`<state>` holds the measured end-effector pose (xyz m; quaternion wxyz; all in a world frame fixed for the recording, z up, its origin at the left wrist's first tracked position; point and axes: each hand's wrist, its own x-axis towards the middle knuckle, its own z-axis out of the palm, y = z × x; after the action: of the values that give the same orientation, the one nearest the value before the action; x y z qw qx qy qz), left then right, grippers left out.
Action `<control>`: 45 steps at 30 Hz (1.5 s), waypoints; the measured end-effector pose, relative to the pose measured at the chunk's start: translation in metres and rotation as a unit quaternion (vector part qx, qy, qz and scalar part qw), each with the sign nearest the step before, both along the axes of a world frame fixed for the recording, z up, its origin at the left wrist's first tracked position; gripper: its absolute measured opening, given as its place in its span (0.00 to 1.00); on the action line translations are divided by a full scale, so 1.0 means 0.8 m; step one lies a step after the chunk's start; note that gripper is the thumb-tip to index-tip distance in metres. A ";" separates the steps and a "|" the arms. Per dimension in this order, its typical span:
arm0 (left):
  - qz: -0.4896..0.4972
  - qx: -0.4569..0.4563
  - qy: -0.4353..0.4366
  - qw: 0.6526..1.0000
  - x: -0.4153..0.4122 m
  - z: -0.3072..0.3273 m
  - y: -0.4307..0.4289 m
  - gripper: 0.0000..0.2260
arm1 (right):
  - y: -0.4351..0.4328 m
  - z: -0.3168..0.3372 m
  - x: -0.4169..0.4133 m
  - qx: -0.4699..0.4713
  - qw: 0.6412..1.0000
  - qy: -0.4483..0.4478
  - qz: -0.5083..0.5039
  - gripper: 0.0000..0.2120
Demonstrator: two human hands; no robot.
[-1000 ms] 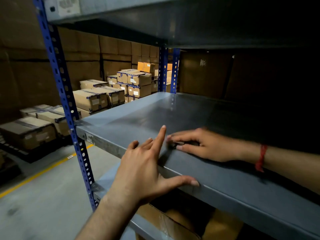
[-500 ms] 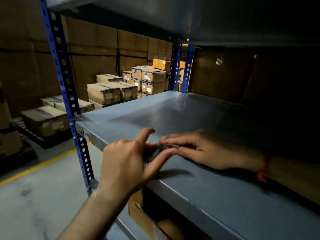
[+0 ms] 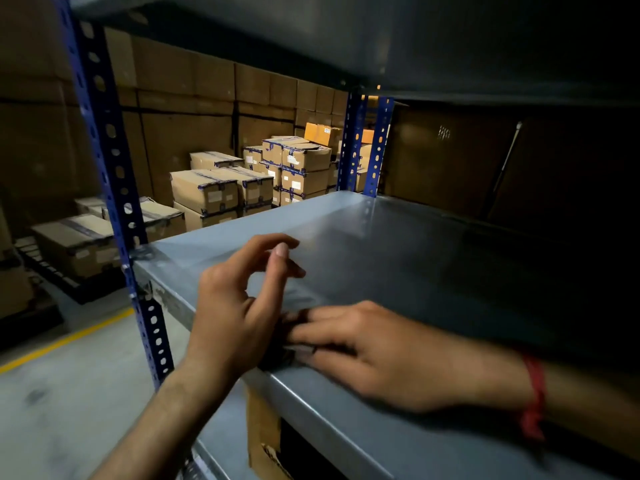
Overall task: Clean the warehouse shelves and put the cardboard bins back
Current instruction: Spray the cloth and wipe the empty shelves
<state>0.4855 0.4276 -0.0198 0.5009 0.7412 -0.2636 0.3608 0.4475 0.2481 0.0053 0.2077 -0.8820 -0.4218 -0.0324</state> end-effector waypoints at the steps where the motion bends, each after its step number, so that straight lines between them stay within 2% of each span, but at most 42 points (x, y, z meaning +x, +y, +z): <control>1: -0.008 -0.010 0.024 1.000 0.002 -0.002 0.002 0.14 | -0.014 0.000 0.018 0.002 1.000 -0.009 -0.019 0.15; 4: -0.038 -0.016 0.050 0.998 0.006 -0.005 0.003 0.14 | -0.086 -0.005 0.095 0.001 0.982 -0.033 -0.186 0.16; 6: -0.052 -0.071 -0.002 0.996 0.004 -0.006 0.003 0.12 | -0.115 -0.004 0.119 0.022 0.956 -0.029 -0.290 0.17; 7: -0.062 -0.116 -0.035 0.991 0.002 -0.008 0.003 0.12 | -0.108 -0.004 0.116 0.029 0.953 -0.034 -0.299 0.17; 8: -0.068 -0.160 -0.064 0.983 0.001 -0.010 0.003 0.11 | -0.088 -0.004 0.104 0.031 0.958 -0.035 -0.284 0.17; 10: -0.058 -0.218 -0.103 0.969 0.000 -0.012 0.003 0.11 | -0.023 -0.005 0.058 0.039 0.983 -0.024 -0.175 0.16; 12: -0.028 -0.233 -0.128 0.964 -0.003 -0.011 0.004 0.11 | 0.036 -0.005 0.013 0.037 0.999 -0.005 -0.034 0.16; 14: -0.005 -0.218 -0.133 0.967 -0.004 -0.012 0.009 0.11 | 0.052 0.001 0.012 -0.005 1.000 -0.005 0.020 0.17; 16: 0.016 -0.179 -0.105 0.978 0.001 -0.022 0.021 0.12 | 0.031 0.004 0.049 -0.009 1.000 -0.015 -0.022 0.18; 19: 0.050 -0.112 -0.018 0.992 0.017 -0.049 0.048 0.11 | -0.013 0.002 0.114 -0.002 0.982 -0.016 -0.188 0.17; 21: 0.076 -0.081 0.016 0.994 0.024 -0.065 0.061 0.14 | -0.013 -0.001 0.118 0.014 0.970 -0.036 -0.239 0.17; 23: 0.077 -0.080 -0.002 0.994 0.028 -0.070 0.065 0.17 | 0.022 -0.002 0.088 0.017 0.982 -0.047 -0.183 0.18; 27: 0.058 -0.140 -0.020 0.988 0.034 -0.085 0.058 0.19 | 0.090 -0.006 0.038 0.011 0.999 -0.039 0.007 0.19; 29: 0.106 -0.134 0.011 0.985 0.040 -0.096 0.064 0.19 | 0.078 0.001 0.072 0.004 0.999 -0.035 -0.008 0.18; 34: 0.165 -0.033 0.046 0.985 0.041 -0.114 0.085 0.26 | 0.035 -0.006 0.175 -0.019 0.978 -0.023 -0.208 0.18; 36: 0.162 -0.034 0.053 0.985 0.037 -0.112 0.090 0.28 | 0.065 -0.009 0.158 -0.017 0.982 -0.017 -0.187 0.18; 38: 0.147 -0.041 0.061 0.986 0.035 -0.110 0.094 0.29 | 0.106 -0.009 0.119 0.011 0.995 -0.004 -0.100 0.18; 41: 0.125 -0.042 0.065 0.989 0.032 -0.108 0.100 0.30 | 0.135 -0.003 0.110 -0.011 1.000 0.007 -0.013 0.19; 43: 0.127 -0.021 0.072 0.989 0.030 -0.105 0.105 0.31 | 0.127 0.000 0.153 -0.031 0.998 0.010 -0.050 0.19; 45: 0.136 -0.005 0.091 0.987 0.028 -0.101 0.106 0.32 | 0.112 0.001 0.203 -0.062 0.990 -0.004 -0.129 0.19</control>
<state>0.5076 0.5124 -0.1008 0.4731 0.7972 -0.1121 0.3579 0.6098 0.3379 0.0061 0.1451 -0.9400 -0.3066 -0.0363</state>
